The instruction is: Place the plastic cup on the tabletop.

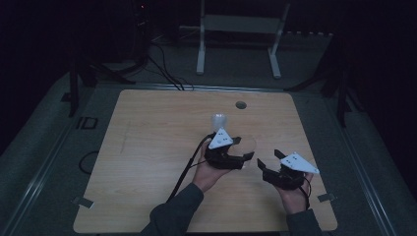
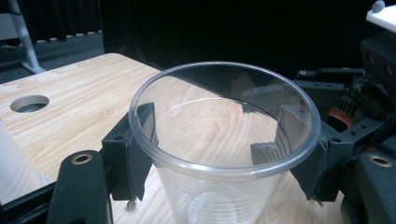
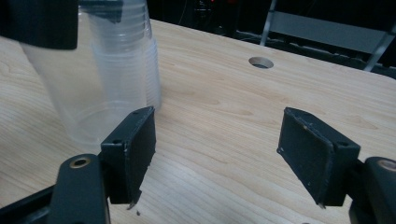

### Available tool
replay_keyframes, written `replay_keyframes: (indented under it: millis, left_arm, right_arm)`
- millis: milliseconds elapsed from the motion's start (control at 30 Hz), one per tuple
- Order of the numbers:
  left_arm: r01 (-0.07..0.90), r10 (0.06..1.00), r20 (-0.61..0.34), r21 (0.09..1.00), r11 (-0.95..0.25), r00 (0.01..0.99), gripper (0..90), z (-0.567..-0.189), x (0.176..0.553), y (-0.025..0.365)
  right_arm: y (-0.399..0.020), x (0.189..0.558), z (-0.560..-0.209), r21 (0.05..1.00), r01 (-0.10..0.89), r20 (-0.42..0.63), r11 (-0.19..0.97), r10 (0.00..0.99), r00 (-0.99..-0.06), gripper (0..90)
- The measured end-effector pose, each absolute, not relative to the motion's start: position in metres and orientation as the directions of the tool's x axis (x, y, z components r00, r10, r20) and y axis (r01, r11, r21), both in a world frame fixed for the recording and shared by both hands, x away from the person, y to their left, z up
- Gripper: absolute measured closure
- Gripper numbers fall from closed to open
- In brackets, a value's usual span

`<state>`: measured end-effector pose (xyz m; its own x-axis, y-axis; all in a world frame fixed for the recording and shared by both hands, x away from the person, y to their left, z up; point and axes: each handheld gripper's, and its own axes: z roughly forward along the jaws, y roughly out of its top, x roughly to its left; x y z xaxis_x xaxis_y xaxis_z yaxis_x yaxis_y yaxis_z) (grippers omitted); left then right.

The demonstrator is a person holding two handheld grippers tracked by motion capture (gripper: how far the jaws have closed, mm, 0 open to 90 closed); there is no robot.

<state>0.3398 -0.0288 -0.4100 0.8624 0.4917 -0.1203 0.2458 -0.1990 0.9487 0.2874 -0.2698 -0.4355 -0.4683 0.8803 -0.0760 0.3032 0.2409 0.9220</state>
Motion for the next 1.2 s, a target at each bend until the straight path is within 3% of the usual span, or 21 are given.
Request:
replay_keyframes:
  millis: [1200]
  left_arm:
    - [0.241,0.494,-0.106,0.945,-0.22,0.863,29.7,-0.438,0.339,-0.033]
  right_arm:
    - [-0.272,0.287,-0.436,0.922,0.306,-0.073,0.236,0.883,-0.463,27.5]
